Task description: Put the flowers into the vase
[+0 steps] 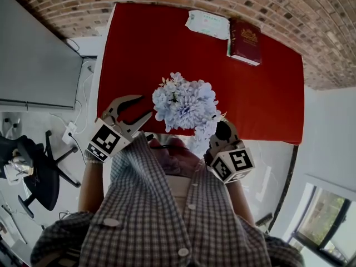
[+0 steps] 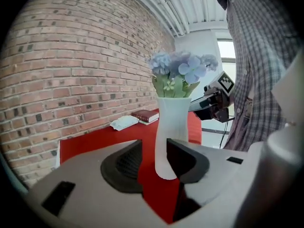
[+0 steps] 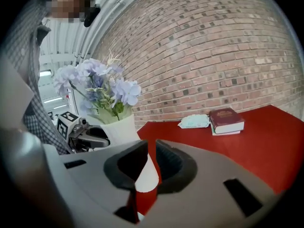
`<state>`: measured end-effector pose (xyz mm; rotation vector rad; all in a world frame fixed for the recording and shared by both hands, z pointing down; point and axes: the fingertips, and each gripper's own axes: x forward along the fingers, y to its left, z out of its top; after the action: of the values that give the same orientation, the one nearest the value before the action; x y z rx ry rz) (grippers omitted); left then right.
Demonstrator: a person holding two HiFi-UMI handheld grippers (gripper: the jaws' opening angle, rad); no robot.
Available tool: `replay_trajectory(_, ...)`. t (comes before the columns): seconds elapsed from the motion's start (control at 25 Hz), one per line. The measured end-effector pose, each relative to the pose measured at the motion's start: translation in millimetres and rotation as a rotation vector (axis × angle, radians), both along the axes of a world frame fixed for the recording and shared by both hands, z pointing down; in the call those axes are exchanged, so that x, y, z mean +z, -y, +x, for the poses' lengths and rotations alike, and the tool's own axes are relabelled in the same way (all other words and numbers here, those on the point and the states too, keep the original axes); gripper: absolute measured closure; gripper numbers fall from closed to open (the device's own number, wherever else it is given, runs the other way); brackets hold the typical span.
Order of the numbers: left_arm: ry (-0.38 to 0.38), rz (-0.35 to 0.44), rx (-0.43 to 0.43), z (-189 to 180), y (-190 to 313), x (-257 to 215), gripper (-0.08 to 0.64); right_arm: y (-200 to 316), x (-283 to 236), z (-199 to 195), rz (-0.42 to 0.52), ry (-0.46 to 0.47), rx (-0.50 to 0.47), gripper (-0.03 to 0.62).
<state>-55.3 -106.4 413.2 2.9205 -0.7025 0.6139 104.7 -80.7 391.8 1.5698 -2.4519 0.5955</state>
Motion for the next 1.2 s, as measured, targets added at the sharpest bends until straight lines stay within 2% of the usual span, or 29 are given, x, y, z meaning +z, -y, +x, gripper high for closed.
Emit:
replay_trajectory(0.16, -0.062, 0.038, -0.083, -8.9, 8.5, -20.6, 0.511, 7.4, -9.3, 7.1, 0.038, -0.025, 0.029, 0.584)
replay_trajectory(0.28, -0.094, 0.067, -0.139, -12.4, 14.9, -35.3, 0.552, 12.1, -18.9, 13.9, 0.056, -0.035, 0.064, 0.586)
replay_trajectory(0.52, -0.099, 0.127, -0.165, -7.0, 21.0, -57.4, 0.552, 22.1, -37.6, 24.9, 0.085, -0.057, 0.100, 0.586)
replay_trajectory(0.8, -0.110, 0.138, -0.184, -4.7, 25.2, -62.7, 0.552, 31.1, -53.0, 32.4, 0.130, -0.099, 0.093, 0.586)
replay_trajectory(1.2, -0.093, 0.143, -0.185, -3.1, 29.1, -59.8, 0.552, 34.2, -50.6, 34.9, 0.113, -0.108, 0.100, 0.586)
